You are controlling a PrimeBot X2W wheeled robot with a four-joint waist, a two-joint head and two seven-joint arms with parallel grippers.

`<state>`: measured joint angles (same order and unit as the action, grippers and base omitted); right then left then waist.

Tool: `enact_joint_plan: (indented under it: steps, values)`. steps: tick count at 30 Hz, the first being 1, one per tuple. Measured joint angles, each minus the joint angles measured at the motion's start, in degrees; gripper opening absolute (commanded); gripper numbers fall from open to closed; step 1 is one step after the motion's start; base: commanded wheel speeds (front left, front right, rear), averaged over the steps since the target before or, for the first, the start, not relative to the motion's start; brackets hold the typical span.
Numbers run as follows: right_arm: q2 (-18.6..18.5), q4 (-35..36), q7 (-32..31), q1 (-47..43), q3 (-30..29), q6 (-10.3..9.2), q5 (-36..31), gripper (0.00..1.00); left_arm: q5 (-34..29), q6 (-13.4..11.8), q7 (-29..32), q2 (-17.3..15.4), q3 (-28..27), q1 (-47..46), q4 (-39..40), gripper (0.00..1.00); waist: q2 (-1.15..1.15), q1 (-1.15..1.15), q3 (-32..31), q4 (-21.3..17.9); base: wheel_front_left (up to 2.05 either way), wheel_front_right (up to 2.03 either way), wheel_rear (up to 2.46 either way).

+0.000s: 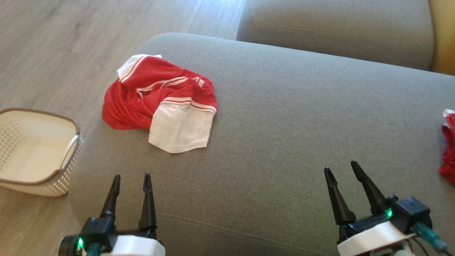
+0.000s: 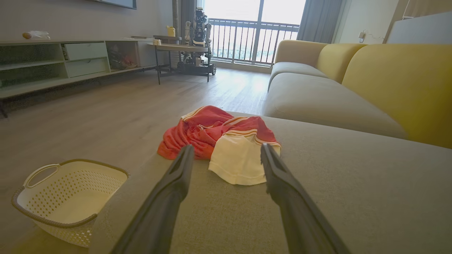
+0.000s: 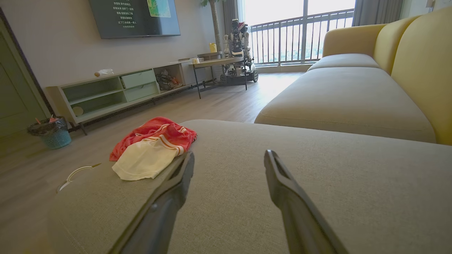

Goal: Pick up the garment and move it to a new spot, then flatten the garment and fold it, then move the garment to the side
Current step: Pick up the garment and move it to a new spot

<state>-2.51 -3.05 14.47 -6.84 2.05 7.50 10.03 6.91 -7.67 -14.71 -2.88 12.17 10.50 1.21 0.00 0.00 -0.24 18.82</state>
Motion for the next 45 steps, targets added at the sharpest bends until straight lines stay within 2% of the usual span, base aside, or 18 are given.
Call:
enact_joint_plan:
  steps: [11,13,16,19,21,26,33,41,45]
  values:
    - [0.0,0.4,0.0,0.3,0.3,0.0,-2.2,1.0,1.6,-0.1,0.0,0.1,-3.7,-2.6,1.0,1.0,0.0,0.0,2.6,-0.2,0.0,0.0,0.0]
    - [0.0,1.0,0.0,0.9,0.4,0.01,-3.7,1.0,0.6,2.1,0.0,-0.1,-5.6,-9.2,1.0,1.0,0.0,0.0,4.7,-0.3,0.0,0.0,0.0]
    - [0.0,1.0,0.0,3.0,1.4,0.0,-5.7,1.0,0.4,4.1,0.0,-0.2,-7.4,-18.2,-0.9,1.0,0.0,0.01,7.5,-0.5,0.0,0.0,0.0]
    - [0.0,1.5,0.0,6.1,1.7,0.01,-7.3,1.0,1.9,6.3,0.0,-0.5,-9.4,-26.9,-6.5,1.0,0.0,0.0,10.7,-0.9,0.0,0.0,0.0]
    - [0.0,1.6,0.0,8.0,1.9,0.01,-8.3,1.0,3.5,7.8,0.2,-1.0,-10.0,-32.7,-13.0,1.0,0.0,0.01,12.9,-1.3,0.0,0.0,0.0]
    - [-0.1,2.3,0.0,11.4,1.6,0.01,-10.3,1.0,8.6,11.3,9.0,-2.9,-11.4,-47.3,-28.8,1.0,0.0,0.02,18.5,-2.6,0.0,0.0,0.0]
    - [-0.2,5.8,0.0,15.8,0.2,0.01,-12.3,1.0,13.4,13.8,22.3,-4.8,-11.5,-65.8,-44.7,1.0,0.0,0.02,26.0,-4.4,0.0,0.0,0.0]
    - [-0.4,6.9,0.2,17.0,-0.3,0.01,-12.4,1.0,21.3,14.7,33.6,-3.4,-12.9,-73.7,-58.8,1.0,0.0,0.01,31.3,-6.5,0.0,0.0,0.0]
    - [-0.4,7.7,0.2,18.1,-0.6,0.01,-12.1,1.0,19.5,14.7,34.1,-4.4,-11.3,-74.8,-62.2,1.0,0.0,0.0,32.5,-8.1,0.0,0.0,0.0]
